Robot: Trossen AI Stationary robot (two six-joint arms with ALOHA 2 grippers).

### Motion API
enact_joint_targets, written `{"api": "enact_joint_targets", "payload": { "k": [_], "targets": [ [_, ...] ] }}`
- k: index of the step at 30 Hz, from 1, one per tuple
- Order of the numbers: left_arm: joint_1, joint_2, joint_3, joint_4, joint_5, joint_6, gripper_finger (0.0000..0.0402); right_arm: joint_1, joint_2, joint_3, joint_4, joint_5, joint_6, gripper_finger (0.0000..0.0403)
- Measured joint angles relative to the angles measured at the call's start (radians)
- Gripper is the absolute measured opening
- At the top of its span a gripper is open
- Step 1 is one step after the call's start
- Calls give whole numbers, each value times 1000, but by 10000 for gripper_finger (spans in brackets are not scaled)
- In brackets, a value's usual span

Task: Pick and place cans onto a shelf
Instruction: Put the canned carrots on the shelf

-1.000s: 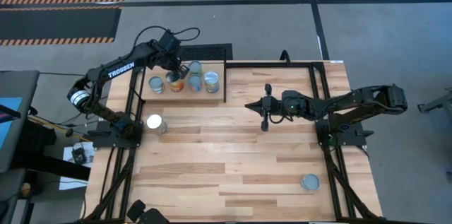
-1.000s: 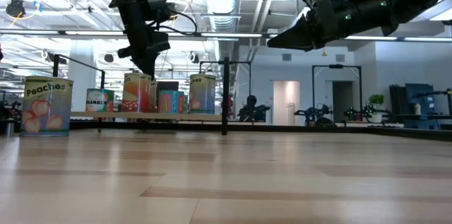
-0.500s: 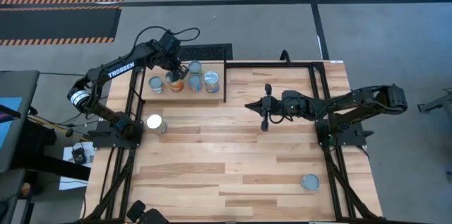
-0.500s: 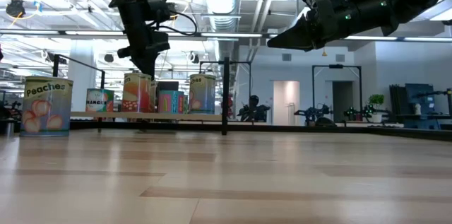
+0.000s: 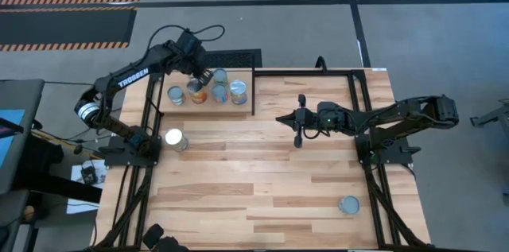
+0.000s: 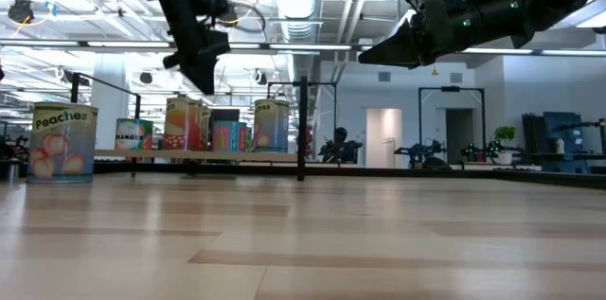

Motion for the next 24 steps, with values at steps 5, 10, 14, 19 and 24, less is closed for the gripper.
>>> {"api": "enact_joint_targets", "payload": {
  "k": [5, 10, 14, 19, 24],
  "targets": [
    [-37, -120, -47, 75, -3, 102, 50, 1, 0, 0, 17, 0, -1, 11],
    [-142, -330, -269, 312, 12, 105, 15, 3, 14, -5, 90, -1, -18, 8],
    [-263, -513, -490, 527, 57, 92, 2, 12, 67, -51, 257, -26, -13, 6],
    [-432, -706, -731, 771, 63, 54, 4, 70, 160, -97, 452, -45, 26, 6],
    [-587, -824, -915, 981, 68, 39, 2, 162, 159, -95, 385, -23, 108, 5]
  ]
}}
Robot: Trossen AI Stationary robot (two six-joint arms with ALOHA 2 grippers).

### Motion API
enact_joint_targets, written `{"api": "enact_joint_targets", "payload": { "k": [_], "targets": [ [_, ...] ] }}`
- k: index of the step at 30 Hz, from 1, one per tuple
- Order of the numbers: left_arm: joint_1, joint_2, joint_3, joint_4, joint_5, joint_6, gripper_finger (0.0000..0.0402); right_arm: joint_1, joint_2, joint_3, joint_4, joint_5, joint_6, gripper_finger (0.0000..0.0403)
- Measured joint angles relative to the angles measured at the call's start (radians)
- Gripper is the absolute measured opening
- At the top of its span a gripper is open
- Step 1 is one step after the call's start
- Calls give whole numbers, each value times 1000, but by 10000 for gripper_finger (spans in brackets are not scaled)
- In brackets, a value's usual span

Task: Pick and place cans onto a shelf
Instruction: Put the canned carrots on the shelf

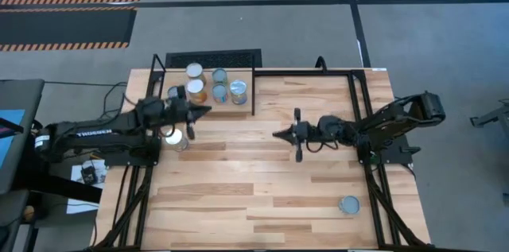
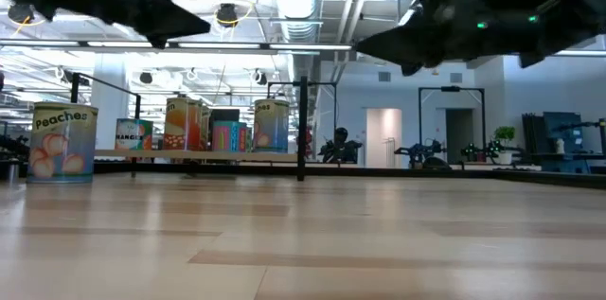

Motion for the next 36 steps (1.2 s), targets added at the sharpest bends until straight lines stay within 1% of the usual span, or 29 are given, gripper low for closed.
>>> {"api": "enact_joint_targets", "payload": {
  "k": [2, 4, 7, 10, 11, 14, 17, 19, 21, 27, 29, 32, 34, 36],
  "targets": [
    [-55, -16, -50, 79, 0, 2, 1, 55, -27, 4, -91, 18, 40, 5],
    [-102, -25, -88, 131, 1, 15, 1, 121, -68, 24, -244, 87, 90, 4],
    [-156, -24, -118, 189, 1, 36, 1, 234, -125, 90, -571, 213, 193, 4],
    [-189, -21, -119, 193, -5, 38, 1, 351, -157, 192, -883, 295, 355, 5],
    [-199, -19, -119, 198, -8, 38, 1, 390, -158, 229, -983, 313, 418, 5],
    [-218, -18, -119, 208, -9, 39, 1, 494, -147, 334, -1249, 323, 624, 5],
    [-234, -12, -119, 211, -9, 39, 1, 591, -109, 423, -1444, 318, 829, 6],
    [-241, -9, -118, 220, -9, 44, 1, 652, -84, 472, -1548, 305, 954, 10],
    [-245, -5, -118, 214, -9, 46, 1, 706, -59, 517, -1611, 273, 1087, 18],
    [-251, 2, -119, 216, -10, 45, 1, 847, 25, 590, -1747, 155, 1487, 69],
    [-251, 3, -119, 212, -10, 42, 1, 881, 56, 596, -1781, 87, 1613, 89],
    [-251, 3, -119, 208, -10, 41, 1, 911, 98, 610, -1865, -53, 1764, 124],
    [-251, 3, -119, 202, -11, 38, 1, 916, 120, 614, -1904, -138, 1826, 148],
    [-251, 3, -119, 201, -11, 28, 1, 917, 130, 616, -1913, -189, 1847, 170]
  ]
}}
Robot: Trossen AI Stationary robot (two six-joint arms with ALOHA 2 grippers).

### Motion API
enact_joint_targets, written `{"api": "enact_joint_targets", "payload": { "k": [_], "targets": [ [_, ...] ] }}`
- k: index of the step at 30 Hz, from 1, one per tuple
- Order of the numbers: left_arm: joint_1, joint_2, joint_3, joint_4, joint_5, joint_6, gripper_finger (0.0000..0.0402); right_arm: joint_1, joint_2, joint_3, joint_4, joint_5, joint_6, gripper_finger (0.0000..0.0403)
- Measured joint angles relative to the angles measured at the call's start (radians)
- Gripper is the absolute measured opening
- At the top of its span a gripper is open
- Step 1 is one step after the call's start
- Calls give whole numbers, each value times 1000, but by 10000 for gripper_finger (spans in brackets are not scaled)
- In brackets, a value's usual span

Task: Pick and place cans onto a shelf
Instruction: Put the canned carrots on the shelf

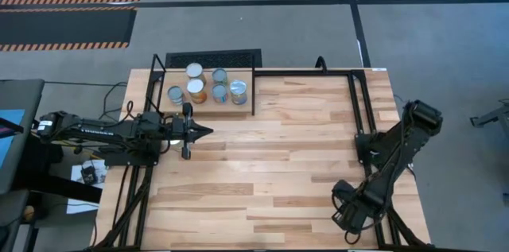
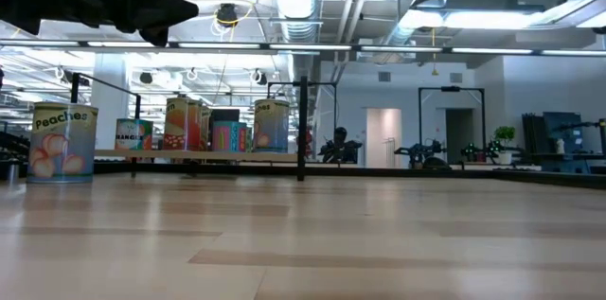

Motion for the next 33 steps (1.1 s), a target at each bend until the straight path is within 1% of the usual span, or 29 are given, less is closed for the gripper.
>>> {"api": "enact_joint_targets", "payload": {
  "k": [3, 6, 9, 14, 18, 28, 33],
  "targets": [
    [0, 0, 0, -5, 0, -4, 1, -6, 11, 2, 1, 6, 0, 195],
    [0, 0, 0, -6, -7, -4, 1, -16, 13, 1, 10, 25, -7, 203],
    [0, 0, 0, -5, -7, -4, 1, -31, 13, 0, 7, 31, -7, 197],
    [0, 0, 0, -10, -7, -4, 1, -41, 13, 0, 6, 49, -16, 175],
    [0, 0, 0, -11, -8, -4, 1, -45, 11, -1, -8, 52, -25, 174],
    [0, 0, 0, -13, -8, -7, 1, -59, 12, -4, -25, 56, -47, 226],
    [0, 0, 0, -13, -8, -8, 1, -59, 13, -3, -51, 53, -44, 230]
  ]
}}
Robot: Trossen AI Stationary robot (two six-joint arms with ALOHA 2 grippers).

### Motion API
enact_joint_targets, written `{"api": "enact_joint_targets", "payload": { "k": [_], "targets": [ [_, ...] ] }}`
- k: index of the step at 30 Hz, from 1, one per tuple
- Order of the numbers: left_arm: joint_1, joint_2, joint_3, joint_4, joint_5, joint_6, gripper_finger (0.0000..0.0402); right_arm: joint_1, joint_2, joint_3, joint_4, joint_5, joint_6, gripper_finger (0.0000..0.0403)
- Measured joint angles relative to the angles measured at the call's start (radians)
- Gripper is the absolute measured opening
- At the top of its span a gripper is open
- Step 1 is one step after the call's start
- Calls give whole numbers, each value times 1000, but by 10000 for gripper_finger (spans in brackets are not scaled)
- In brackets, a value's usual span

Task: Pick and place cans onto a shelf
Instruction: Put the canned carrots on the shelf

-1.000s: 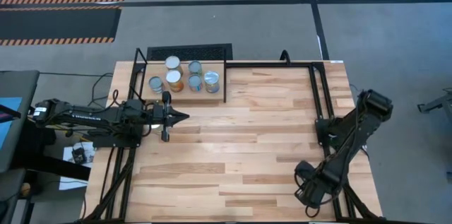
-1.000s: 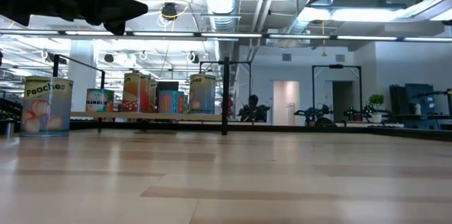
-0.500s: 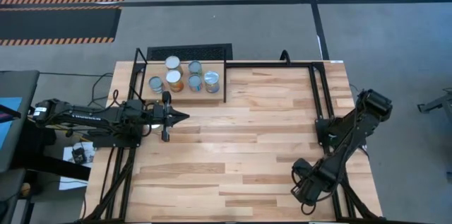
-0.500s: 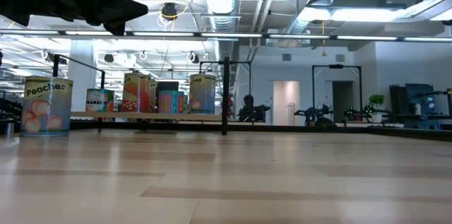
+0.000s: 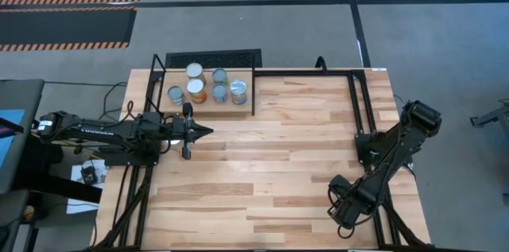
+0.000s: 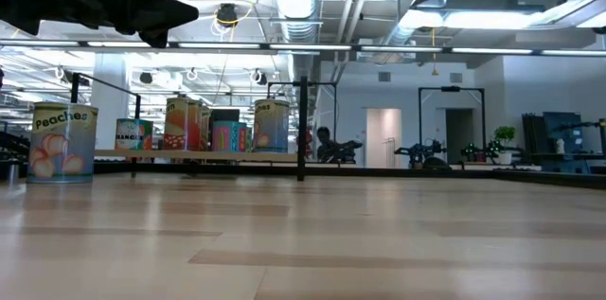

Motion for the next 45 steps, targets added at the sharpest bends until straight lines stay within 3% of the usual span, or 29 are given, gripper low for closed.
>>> {"api": "enact_joint_targets", "payload": {
  "k": [7, 16, 18, 21, 28, 33, 38, 45],
  "targets": [
    [0, 0, 0, -5, 0, -2, 1, -7, 1, -21, 6, 1, 12, 175],
    [0, 0, 0, -6, 0, -5, 1, -32, 0, -21, 20, 0, -99, 23],
    [0, 0, 0, -6, 0, -5, 1, -52, 0, -21, 20, 1, -149, 10],
    [0, 0, 0, -6, 0, -5, 1, -102, 0, -12, 10, 9, -245, 23],
    [0, 0, 0, -5, 0, 2, 1, -338, 0, 96, -3, 160, -643, 17],
    [0, 0, 0, -4, 0, 5, 1, -574, 41, 162, 178, 243, -1030, 11],
    [0, 0, 0, -3, 0, 4, 1, -734, 214, 329, 281, 240, -1383, 18],
    [0, 0, 0, -5, 0, 5, 1, -817, 466, 658, 261, 210, -1704, 14]
  ]
}}
